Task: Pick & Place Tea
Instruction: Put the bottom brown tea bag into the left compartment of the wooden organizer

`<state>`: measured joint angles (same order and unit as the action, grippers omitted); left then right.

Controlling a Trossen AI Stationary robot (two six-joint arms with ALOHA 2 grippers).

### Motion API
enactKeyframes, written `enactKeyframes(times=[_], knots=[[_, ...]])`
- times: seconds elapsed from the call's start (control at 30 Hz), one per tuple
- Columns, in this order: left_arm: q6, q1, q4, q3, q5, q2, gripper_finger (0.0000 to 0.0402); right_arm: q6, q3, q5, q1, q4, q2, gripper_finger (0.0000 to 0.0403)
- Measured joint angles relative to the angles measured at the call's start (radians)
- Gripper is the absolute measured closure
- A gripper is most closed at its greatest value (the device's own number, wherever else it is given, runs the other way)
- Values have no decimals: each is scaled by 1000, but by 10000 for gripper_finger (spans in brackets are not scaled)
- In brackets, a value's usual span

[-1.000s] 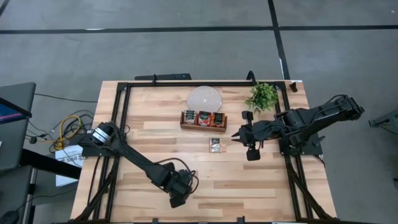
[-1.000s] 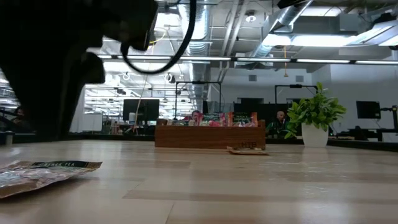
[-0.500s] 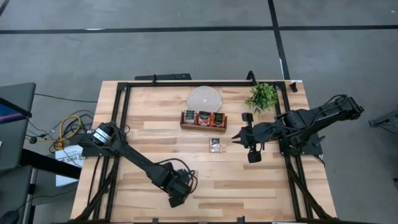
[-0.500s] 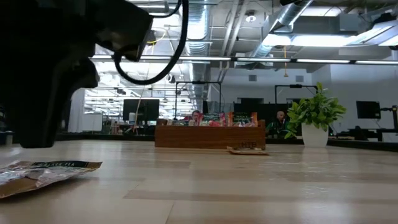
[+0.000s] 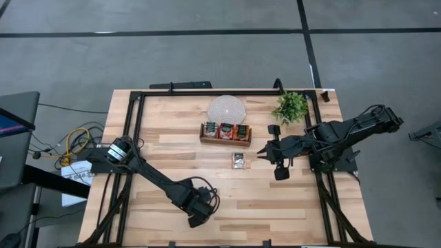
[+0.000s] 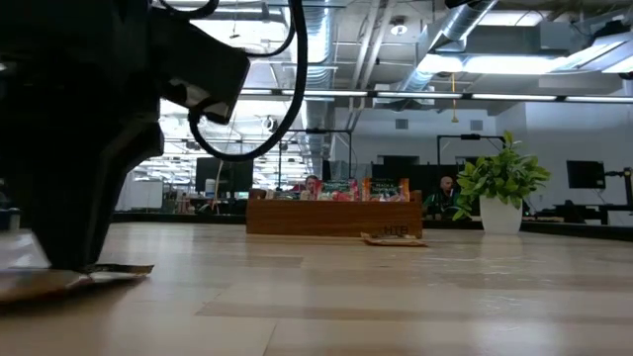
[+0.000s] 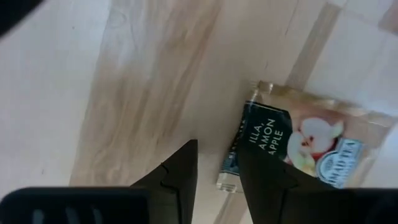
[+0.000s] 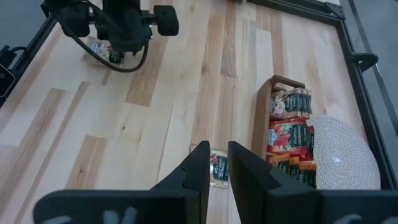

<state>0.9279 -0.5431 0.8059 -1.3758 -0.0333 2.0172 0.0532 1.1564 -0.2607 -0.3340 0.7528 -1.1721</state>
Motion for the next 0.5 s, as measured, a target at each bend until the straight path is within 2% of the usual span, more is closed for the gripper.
enactKeyframes(times=[0.23,0.5], knots=[[-7,0,9,-6,13,29,296,0,0,0,0,-2,0,353],[3,0,102,-3,-93,26,296,0,0,0,0,-2,0,353]])
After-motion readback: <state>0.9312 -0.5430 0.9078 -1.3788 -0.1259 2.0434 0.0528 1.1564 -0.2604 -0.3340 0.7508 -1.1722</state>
